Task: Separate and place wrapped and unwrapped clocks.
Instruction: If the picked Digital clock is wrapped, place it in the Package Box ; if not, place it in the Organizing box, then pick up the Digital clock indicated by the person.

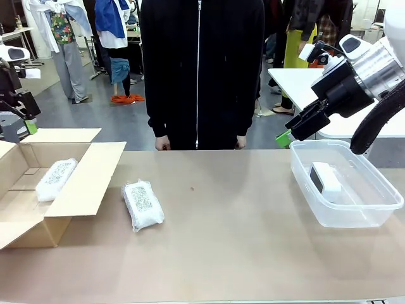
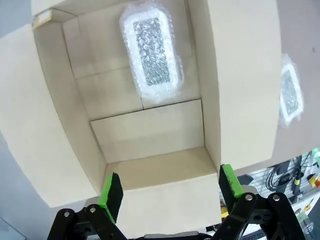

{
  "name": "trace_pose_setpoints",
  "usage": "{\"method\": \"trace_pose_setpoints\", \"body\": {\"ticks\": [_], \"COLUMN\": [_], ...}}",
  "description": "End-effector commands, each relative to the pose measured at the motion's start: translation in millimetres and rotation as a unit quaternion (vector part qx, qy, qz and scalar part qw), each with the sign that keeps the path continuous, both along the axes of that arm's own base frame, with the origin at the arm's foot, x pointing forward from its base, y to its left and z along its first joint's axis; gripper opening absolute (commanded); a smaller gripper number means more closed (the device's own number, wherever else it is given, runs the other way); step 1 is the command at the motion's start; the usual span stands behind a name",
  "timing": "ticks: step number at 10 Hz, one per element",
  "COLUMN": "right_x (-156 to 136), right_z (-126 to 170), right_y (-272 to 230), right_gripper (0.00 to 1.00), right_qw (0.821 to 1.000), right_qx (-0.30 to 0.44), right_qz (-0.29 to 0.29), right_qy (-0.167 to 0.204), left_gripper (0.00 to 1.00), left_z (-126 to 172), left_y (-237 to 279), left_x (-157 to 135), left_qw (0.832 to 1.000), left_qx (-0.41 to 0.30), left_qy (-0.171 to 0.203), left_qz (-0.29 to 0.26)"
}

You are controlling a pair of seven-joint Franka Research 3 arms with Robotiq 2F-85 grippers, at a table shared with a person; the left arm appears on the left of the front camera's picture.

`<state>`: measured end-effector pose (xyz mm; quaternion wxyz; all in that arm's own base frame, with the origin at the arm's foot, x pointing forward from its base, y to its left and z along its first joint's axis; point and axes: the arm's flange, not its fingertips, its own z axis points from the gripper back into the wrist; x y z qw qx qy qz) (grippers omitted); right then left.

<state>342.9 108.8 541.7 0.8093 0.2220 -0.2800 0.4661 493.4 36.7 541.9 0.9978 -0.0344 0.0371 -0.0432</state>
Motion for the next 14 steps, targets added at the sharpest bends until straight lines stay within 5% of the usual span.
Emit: {"method": "trace_pose_setpoints", "body": {"ticks": [1, 14], "right_x": [-0.1, -0.1], "right_z": [-0.6, -0.6], "right_y": [0.0, 0.0], "right_gripper": [1.0, 1.0], "right_qw": [1.0, 1.0], "right_qx": [-0.006, -0.006], "right_qz": [0.003, 0.003], "right_qy": [0.004, 0.004], "left_gripper": [1.0, 1.0], "left_z": [-3.0, 1.3], "left_y": [6.5, 2.2], "left_x": [-15.2, -6.2], "left_qw": [0.999, 1.0], "left_qx": [-0.029, -0.007], "left_qy": [-0.011, -0.002], "left_qz": [-0.023, -0.008]}}
